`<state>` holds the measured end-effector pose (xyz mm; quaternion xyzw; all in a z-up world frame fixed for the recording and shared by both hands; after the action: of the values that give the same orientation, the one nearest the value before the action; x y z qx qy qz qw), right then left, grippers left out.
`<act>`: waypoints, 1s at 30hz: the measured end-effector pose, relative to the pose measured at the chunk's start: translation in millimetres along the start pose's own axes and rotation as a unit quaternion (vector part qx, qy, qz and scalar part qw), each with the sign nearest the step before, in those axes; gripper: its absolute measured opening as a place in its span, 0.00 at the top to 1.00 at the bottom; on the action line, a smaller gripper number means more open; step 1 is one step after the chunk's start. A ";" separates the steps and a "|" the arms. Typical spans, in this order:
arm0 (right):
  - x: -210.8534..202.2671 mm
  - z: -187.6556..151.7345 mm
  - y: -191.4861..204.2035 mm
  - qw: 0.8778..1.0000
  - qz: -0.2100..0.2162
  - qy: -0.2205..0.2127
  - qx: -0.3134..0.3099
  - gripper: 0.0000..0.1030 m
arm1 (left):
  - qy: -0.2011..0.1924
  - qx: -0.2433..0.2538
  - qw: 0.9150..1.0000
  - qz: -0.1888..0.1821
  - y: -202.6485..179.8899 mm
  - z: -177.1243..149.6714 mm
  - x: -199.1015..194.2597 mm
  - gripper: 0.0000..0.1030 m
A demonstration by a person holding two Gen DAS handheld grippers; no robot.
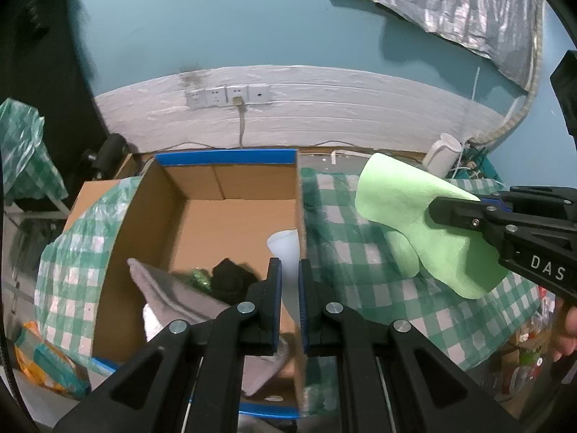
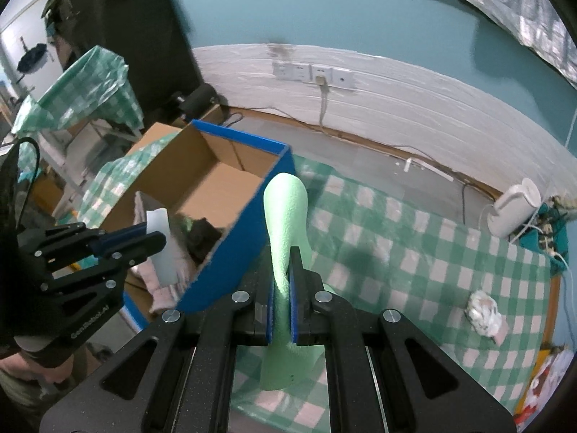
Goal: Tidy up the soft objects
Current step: 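Carry the foam strip with the left gripper while the right carries the cloth into the box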
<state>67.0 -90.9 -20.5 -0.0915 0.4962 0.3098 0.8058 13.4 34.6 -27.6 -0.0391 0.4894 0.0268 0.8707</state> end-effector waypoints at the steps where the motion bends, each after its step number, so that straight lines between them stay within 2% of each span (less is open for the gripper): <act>1: 1.6 2.8 3.8 1.000 0.002 0.000 -0.003 0.94 | 0.000 -0.004 1.000 0.001 4.3 -0.3 0.2 0.92; 16: 33.7 40.2 69.5 0.998 0.026 0.010 -0.050 0.94 | 0.010 -0.041 0.999 0.013 54.5 -12.1 7.2 0.92; 30: 82.7 48.1 110.4 0.995 0.044 0.051 -0.076 0.94 | 0.029 -0.074 0.996 0.034 98.2 -25.6 21.0 0.89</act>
<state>63.7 52.1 -50.0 -0.1459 0.5149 0.3770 0.7560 -5.7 130.2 -62.8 -0.0878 0.5119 0.0918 0.8496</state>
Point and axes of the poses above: each gripper's, at about its wrist camera, not at the fingertips, and x roughly the way its jaws point, y to its left, z to its top, the point moved 2 cm from there along x, roughly the way its jaws point, and after that the axes turned 4 degrees about y, right-handed, at the moved point
